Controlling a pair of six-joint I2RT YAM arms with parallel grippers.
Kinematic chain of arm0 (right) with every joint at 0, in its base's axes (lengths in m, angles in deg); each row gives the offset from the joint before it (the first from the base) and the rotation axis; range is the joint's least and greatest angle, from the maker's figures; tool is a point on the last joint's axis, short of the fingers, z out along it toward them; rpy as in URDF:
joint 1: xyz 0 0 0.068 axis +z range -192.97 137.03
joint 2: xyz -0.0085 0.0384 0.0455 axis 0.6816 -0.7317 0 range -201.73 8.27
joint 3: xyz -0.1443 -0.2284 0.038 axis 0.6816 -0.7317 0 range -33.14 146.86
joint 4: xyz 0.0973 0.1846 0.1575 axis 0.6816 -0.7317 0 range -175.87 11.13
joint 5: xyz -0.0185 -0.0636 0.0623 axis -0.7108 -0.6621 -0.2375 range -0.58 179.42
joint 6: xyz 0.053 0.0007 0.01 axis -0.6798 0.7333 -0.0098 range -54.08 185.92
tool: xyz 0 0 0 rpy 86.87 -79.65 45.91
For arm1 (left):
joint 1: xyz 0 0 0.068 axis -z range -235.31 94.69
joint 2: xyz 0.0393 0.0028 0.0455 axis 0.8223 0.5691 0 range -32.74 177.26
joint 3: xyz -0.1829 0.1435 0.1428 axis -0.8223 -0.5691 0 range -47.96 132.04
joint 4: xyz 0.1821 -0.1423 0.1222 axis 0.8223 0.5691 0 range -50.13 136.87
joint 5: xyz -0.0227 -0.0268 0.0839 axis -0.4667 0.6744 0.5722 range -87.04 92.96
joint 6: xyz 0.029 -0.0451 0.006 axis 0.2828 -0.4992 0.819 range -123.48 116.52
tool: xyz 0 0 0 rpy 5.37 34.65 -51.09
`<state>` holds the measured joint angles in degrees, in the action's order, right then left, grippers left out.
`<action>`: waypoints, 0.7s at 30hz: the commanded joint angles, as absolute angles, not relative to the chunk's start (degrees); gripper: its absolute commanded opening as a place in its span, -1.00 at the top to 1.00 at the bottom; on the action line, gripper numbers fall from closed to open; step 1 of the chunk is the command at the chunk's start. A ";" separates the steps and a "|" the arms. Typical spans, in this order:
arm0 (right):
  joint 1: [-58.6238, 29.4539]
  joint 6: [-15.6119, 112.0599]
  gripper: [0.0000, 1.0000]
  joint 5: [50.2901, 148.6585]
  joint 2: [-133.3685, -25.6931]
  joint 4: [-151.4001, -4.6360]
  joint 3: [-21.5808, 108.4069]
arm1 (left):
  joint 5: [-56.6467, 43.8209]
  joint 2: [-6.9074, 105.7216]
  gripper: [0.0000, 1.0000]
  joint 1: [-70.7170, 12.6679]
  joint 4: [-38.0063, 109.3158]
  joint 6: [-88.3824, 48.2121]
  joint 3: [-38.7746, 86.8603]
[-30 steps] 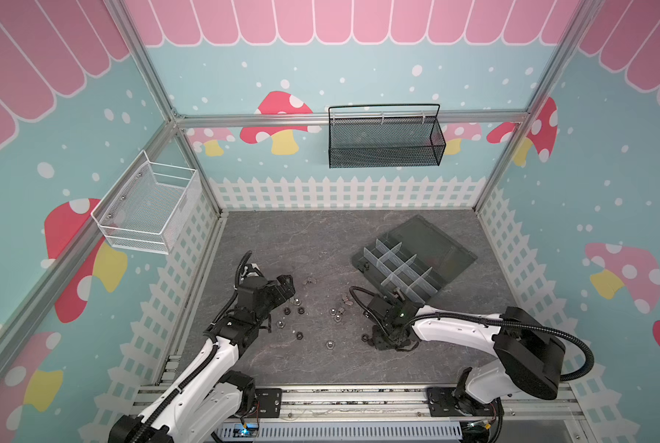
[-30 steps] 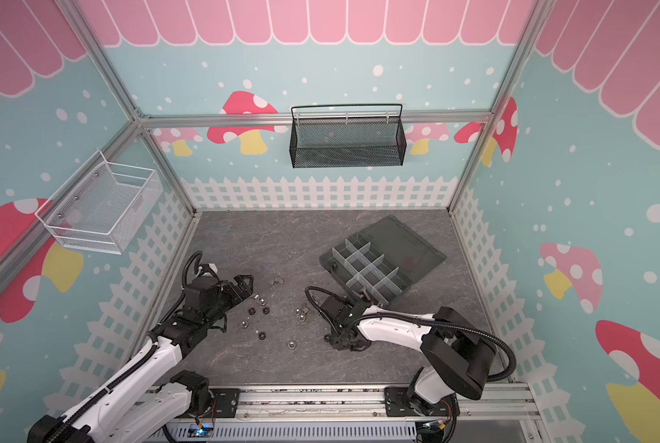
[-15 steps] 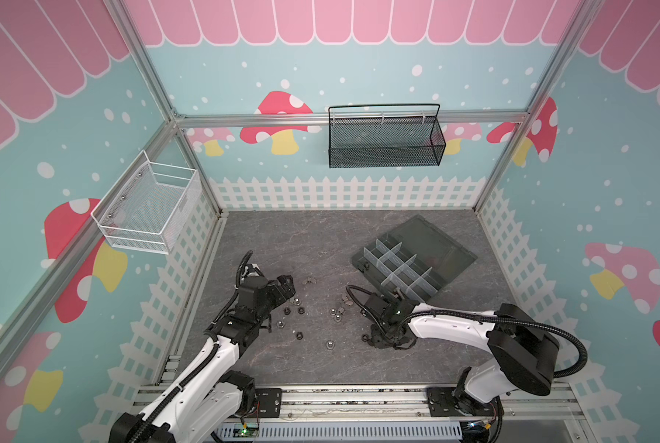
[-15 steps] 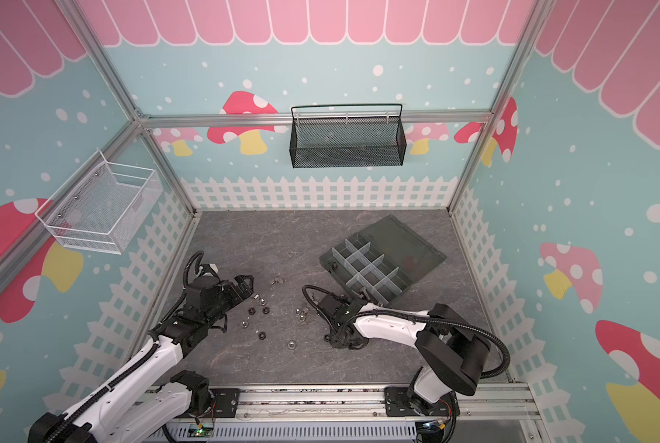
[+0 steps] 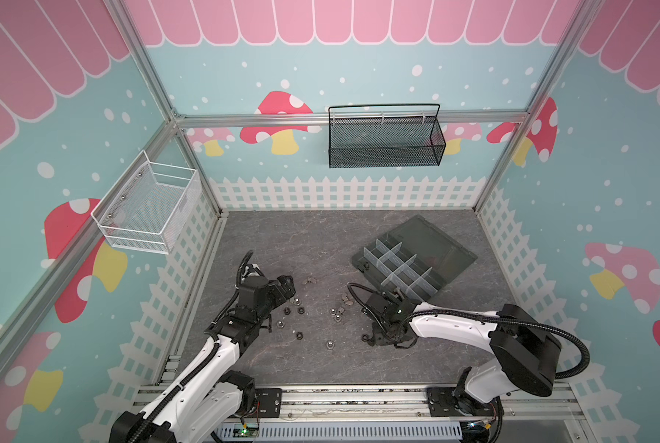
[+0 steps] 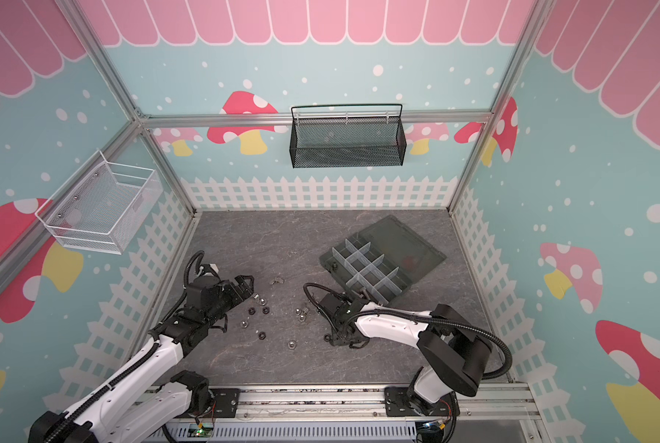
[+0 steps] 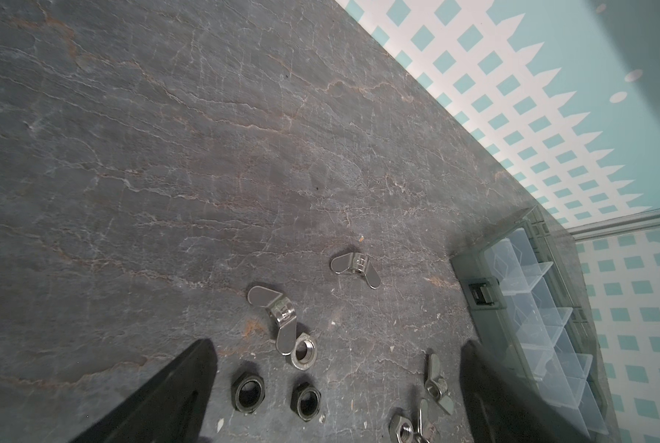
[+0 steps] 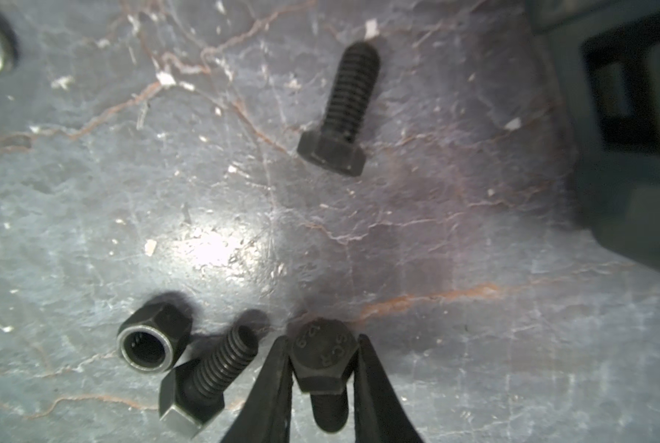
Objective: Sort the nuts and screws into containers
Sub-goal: 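Close the right gripper on a black hex bolt head and lift it, then carry the black bolt into the organizer box and release it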
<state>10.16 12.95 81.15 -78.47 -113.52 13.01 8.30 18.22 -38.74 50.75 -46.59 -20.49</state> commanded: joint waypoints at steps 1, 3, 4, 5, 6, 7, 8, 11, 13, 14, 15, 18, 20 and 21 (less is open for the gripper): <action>9.51 11.53 0.79 78.42 -76.42 -114.46 12.78 | 8.36 18.58 -0.99 -38.97 50.28 -47.25 -19.77; 8.95 12.01 0.79 77.92 -75.46 -114.42 13.26 | 8.32 18.68 -1.00 -38.93 50.26 -47.18 -19.88; 8.69 12.27 0.79 77.45 -74.95 -114.46 13.60 | 8.27 18.77 -0.99 -38.97 50.25 -47.16 -19.90; 8.23 12.76 0.79 76.94 -74.49 -114.46 14.07 | 8.31 18.77 -0.99 -38.97 50.24 -47.16 -19.85; 7.63 13.33 0.79 76.33 -74.02 -114.51 14.72 | 8.30 18.77 -0.99 -38.96 50.03 -47.16 -19.99; 7.13 14.05 0.79 75.92 -73.66 -114.37 15.36 | 8.32 18.76 -1.00 -38.94 49.92 -47.24 -20.13; 6.51 14.78 0.79 75.17 -73.39 -114.37 16.15 | 8.22 18.76 -0.99 -38.96 49.73 -47.29 -20.17; 4.18 17.28 0.78 73.58 -72.59 -113.57 18.35 | 8.06 18.74 -0.99 -38.97 49.44 -47.47 -20.38; 1.71 20.17 0.79 73.53 -72.27 -111.67 19.89 | 7.73 18.67 -1.00 -38.96 49.32 -47.52 -20.53; 0.42 21.30 0.79 73.60 -72.28 -110.83 20.78 | 7.70 18.64 -1.00 -38.97 49.33 -47.51 -20.39; -0.87 22.33 0.79 73.97 -72.31 -109.75 21.56 | 7.43 18.68 -1.00 -38.97 49.28 -47.43 -20.28; -3.76 25.85 0.79 76.43 -72.55 -104.87 22.85 | 7.21 18.51 -1.00 -38.96 49.35 -47.42 -20.22; -5.04 27.80 0.79 77.26 -73.86 -102.67 24.20 | 7.29 18.26 -0.99 -38.92 49.28 -47.42 -20.23; -5.48 28.78 0.78 77.51 -74.67 -101.97 25.11 | 7.30 18.22 -1.00 -38.97 49.24 -47.42 -20.30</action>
